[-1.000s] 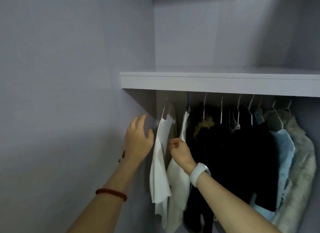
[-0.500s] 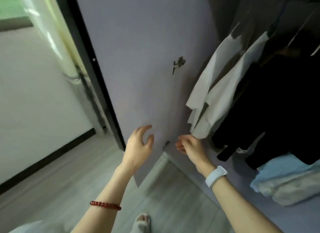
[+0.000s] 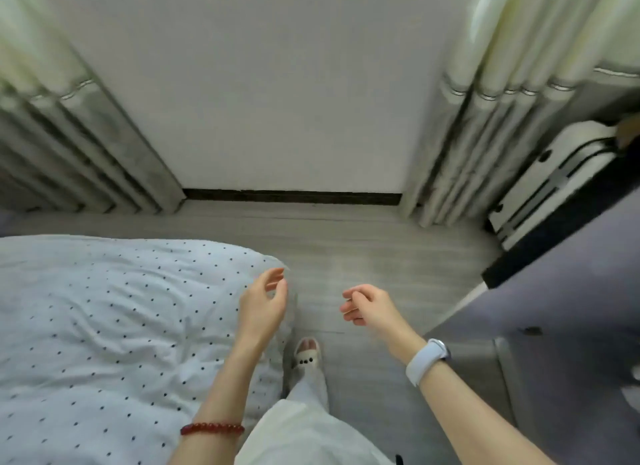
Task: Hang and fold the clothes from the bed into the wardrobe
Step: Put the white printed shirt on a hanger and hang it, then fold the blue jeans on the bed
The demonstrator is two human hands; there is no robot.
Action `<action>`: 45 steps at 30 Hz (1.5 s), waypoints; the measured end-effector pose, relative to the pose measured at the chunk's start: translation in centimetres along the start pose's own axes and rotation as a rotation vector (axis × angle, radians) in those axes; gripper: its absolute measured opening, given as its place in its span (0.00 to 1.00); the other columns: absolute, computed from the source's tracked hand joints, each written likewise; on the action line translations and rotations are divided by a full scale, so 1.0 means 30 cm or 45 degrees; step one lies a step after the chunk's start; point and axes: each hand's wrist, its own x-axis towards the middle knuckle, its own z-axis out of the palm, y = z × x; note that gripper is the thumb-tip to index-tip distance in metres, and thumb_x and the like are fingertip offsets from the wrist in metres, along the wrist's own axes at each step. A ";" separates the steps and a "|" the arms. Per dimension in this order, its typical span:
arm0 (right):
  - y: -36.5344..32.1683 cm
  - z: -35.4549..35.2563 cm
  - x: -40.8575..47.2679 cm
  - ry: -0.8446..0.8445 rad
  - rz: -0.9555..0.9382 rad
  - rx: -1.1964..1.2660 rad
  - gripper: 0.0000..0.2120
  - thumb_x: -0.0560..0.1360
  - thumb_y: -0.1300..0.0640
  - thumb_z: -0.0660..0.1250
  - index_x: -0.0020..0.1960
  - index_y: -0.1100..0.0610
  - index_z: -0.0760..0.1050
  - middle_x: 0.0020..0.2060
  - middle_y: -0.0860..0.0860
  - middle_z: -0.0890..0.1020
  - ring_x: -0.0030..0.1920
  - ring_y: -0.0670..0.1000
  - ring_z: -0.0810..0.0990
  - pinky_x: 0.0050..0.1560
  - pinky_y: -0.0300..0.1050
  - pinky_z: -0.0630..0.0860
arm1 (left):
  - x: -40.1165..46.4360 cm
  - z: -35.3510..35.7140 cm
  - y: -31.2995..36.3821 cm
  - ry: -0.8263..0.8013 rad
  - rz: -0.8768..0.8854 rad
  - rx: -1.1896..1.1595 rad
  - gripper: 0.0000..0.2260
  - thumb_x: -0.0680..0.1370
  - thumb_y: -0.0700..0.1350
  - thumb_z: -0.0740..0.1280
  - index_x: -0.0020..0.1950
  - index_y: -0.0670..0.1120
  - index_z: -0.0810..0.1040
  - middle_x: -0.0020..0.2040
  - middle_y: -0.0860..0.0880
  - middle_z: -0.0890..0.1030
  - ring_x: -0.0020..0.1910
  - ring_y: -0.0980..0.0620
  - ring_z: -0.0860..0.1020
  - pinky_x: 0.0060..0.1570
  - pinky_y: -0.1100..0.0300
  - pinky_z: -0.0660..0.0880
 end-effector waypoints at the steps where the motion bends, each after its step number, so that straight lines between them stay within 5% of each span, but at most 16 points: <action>1: -0.026 0.036 0.027 -0.037 -0.006 -0.030 0.15 0.79 0.66 0.51 0.40 0.54 0.71 0.33 0.51 0.78 0.26 0.43 0.76 0.30 0.35 0.68 | 0.015 -0.025 -0.015 0.034 -0.035 -0.011 0.12 0.79 0.41 0.61 0.62 0.45 0.76 0.55 0.49 0.79 0.51 0.56 0.75 0.52 0.64 0.69; 15: -0.781 0.861 0.731 -0.679 -0.250 -0.635 0.13 0.79 0.63 0.50 0.49 0.57 0.73 0.37 0.51 0.80 0.37 0.50 0.78 0.39 0.39 0.73 | 0.714 -0.719 -0.232 0.754 -0.423 -0.259 0.12 0.80 0.43 0.60 0.62 0.46 0.75 0.53 0.55 0.76 0.52 0.58 0.73 0.50 0.68 0.65; 21: -0.973 1.120 0.957 -0.906 -0.307 -0.790 0.13 0.79 0.64 0.51 0.47 0.56 0.73 0.36 0.50 0.80 0.35 0.48 0.78 0.36 0.37 0.73 | 0.897 -0.853 -0.318 0.974 -0.596 -0.302 0.11 0.80 0.43 0.60 0.61 0.47 0.75 0.55 0.54 0.77 0.51 0.58 0.74 0.45 0.72 0.66; 27: -1.215 1.336 1.243 -1.150 -0.393 -0.905 0.12 0.79 0.65 0.52 0.45 0.56 0.72 0.33 0.50 0.78 0.33 0.48 0.77 0.36 0.38 0.71 | 1.212 -0.954 -0.334 1.291 -0.754 -0.395 0.12 0.80 0.43 0.60 0.62 0.46 0.75 0.54 0.53 0.77 0.51 0.56 0.74 0.51 0.66 0.67; 33: -1.458 1.469 1.528 -1.226 -0.453 -0.974 0.14 0.79 0.65 0.52 0.42 0.54 0.73 0.34 0.51 0.79 0.33 0.49 0.77 0.36 0.38 0.71 | 1.565 -1.010 -0.227 1.352 -0.789 -0.491 0.12 0.80 0.43 0.59 0.62 0.48 0.74 0.55 0.54 0.76 0.49 0.60 0.74 0.39 0.82 0.66; 45: -1.465 2.127 1.415 -1.828 -0.499 -1.201 0.14 0.79 0.65 0.52 0.43 0.56 0.73 0.33 0.51 0.80 0.31 0.48 0.78 0.33 0.35 0.73 | 1.438 -1.348 -0.486 1.807 -1.105 -0.462 0.12 0.81 0.42 0.59 0.63 0.45 0.74 0.56 0.52 0.77 0.52 0.55 0.73 0.50 0.67 0.65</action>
